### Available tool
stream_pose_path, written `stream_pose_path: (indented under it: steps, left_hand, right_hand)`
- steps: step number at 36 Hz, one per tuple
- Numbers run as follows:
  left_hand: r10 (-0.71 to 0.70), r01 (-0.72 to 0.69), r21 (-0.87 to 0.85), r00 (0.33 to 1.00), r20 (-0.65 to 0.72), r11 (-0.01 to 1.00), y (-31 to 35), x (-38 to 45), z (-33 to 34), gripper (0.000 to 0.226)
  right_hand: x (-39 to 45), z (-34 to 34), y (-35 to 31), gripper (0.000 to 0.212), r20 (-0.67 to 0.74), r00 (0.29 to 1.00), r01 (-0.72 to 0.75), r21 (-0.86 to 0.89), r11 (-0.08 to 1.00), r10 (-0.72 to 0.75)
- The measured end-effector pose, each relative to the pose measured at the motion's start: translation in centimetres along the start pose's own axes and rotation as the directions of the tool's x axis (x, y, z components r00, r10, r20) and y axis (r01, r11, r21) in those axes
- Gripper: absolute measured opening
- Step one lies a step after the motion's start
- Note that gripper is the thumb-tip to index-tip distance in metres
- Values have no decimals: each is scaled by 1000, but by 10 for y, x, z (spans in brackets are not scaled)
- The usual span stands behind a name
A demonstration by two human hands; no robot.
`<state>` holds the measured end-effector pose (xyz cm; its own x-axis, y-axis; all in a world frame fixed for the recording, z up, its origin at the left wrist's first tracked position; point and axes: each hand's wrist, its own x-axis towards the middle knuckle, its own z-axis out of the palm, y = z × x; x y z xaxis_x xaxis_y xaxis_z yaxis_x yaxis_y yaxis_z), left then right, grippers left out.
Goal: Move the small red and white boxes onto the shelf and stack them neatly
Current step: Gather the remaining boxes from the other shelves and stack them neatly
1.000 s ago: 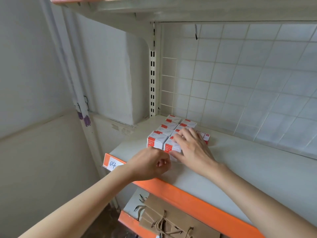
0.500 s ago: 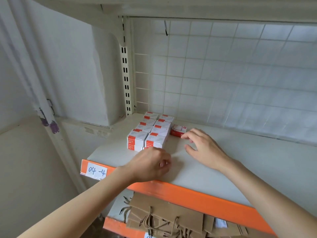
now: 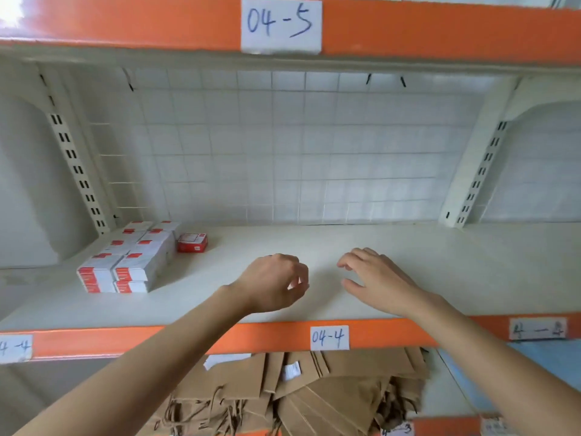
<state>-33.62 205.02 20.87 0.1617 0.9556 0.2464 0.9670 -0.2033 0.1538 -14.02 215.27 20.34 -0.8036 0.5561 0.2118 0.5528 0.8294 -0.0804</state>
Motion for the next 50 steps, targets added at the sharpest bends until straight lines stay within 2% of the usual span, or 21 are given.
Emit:
stream_pose_path:
  steps: [10, 18, 27, 31, 40, 47, 50]
  left_hand:
    - [168, -168, -38, 986, 10, 985, 130, 71, 45, 17]
    - [292, -288, -61, 955, 61, 956, 244, 126, 78, 22]
    - [393, -392, -27, 914, 98, 919, 311, 197, 106, 23]
    - [411, -407, -53, 903, 124, 912, 340, 241, 127, 21]
    - [353, -337, -235, 935, 28, 912, 414, 355, 169, 20]
    - [318, -292, -258, 946, 63, 921, 439, 405, 199, 21]
    - [298, -272, -254, 952, 69, 928, 441, 420, 204, 21]
  right_hand:
    - [-129, -36, 89, 34, 27, 985, -170, -46, 984, 171]
    - [-219, -69, 158, 29, 13, 935, -354, -59, 933, 355]
    - [-264, -81, 221, 33, -46, 893, -451, -94, 888, 448]
    - [-280, -82, 260, 35, -35, 880, -474, -94, 875, 473]
    - [-295, -120, 389, 36, 17, 836, -543, -128, 830, 549]
    - [-310, -113, 466, 36, 68, 782, -606, -143, 782, 619]
    - [-310, -106, 492, 38, 85, 750, -653, -65, 755, 656]
